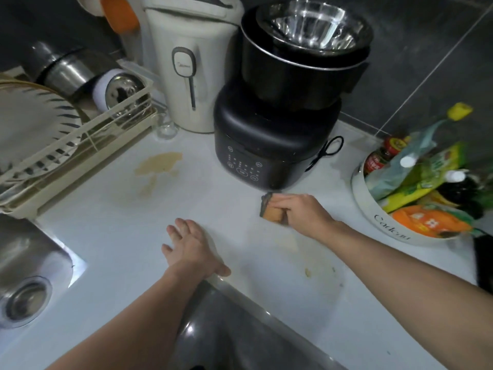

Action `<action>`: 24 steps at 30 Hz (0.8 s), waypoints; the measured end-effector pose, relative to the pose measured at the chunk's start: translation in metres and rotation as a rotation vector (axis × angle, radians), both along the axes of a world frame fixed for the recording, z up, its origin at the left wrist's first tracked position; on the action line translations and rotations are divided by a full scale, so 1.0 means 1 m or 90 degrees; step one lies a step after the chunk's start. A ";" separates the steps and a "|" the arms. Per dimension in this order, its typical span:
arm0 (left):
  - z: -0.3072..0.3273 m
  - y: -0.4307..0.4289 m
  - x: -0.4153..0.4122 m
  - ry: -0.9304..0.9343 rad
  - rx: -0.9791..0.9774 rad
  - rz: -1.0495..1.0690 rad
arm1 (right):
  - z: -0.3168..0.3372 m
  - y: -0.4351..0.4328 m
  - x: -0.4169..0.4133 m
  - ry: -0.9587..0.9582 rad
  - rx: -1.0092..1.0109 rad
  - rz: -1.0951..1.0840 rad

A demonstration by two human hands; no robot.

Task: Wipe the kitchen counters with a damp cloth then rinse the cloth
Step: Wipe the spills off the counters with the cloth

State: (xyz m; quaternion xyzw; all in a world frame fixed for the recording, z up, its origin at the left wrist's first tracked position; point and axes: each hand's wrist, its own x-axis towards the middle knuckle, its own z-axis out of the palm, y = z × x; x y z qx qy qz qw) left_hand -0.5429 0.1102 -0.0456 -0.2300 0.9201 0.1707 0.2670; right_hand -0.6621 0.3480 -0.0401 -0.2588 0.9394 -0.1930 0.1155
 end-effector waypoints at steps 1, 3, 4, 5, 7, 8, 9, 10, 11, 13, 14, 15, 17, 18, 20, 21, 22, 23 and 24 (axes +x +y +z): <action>0.000 0.000 0.000 0.001 0.004 0.004 | 0.007 -0.013 -0.003 0.025 -0.039 0.007; -0.001 0.000 0.001 0.003 0.015 0.010 | 0.015 -0.046 -0.007 0.061 -0.088 0.071; -0.002 -0.001 0.002 0.007 0.022 0.014 | 0.013 -0.061 -0.008 0.054 -0.084 0.098; -0.004 -0.002 0.004 0.018 0.031 0.018 | 0.008 -0.074 -0.009 0.026 -0.071 0.117; -0.007 -0.003 0.005 0.035 0.047 0.026 | -0.008 -0.091 -0.007 -0.052 -0.038 0.125; -0.008 -0.003 0.005 0.038 0.050 0.029 | -0.017 -0.095 -0.004 -0.080 -0.017 0.126; -0.009 -0.003 0.005 0.039 0.048 0.030 | -0.025 -0.095 0.000 -0.090 0.000 0.128; -0.010 -0.004 0.005 0.040 0.045 0.029 | -0.031 -0.091 0.005 -0.086 0.004 0.132; -0.010 -0.004 0.005 0.038 0.044 0.026 | -0.036 -0.082 0.011 -0.081 0.009 0.141; -0.010 -0.005 0.006 0.032 0.040 0.016 | -0.037 -0.057 0.025 -0.078 0.023 0.168; -0.008 -0.005 0.006 0.022 0.034 0.010 | -0.033 -0.042 0.031 -0.083 0.038 0.177; -0.005 -0.004 0.005 0.007 0.024 0.002 | -0.028 -0.028 0.036 -0.098 0.066 0.178; 0.002 0.003 0.003 -0.013 -0.020 -0.014 | -0.017 -0.006 0.041 -0.128 0.132 0.163; 0.005 0.009 0.003 -0.012 -0.042 -0.024 | -0.012 -0.002 0.039 -0.126 0.150 0.149; 0.009 0.027 0.003 -0.008 -0.049 -0.044 | -0.001 -0.010 0.033 -0.107 0.077 0.085; 0.008 0.037 0.004 -0.009 -0.044 -0.050 | 0.003 -0.019 0.027 -0.091 0.015 0.059; 0.007 0.046 0.005 -0.015 -0.044 -0.054 | 0.005 -0.031 0.019 -0.069 -0.034 0.058; 0.005 0.054 0.007 -0.028 -0.047 -0.059 | 0.006 -0.044 0.012 -0.047 -0.051 0.081; 0.003 0.059 0.008 -0.042 -0.049 -0.062 | 0.004 -0.054 0.006 -0.036 -0.030 0.112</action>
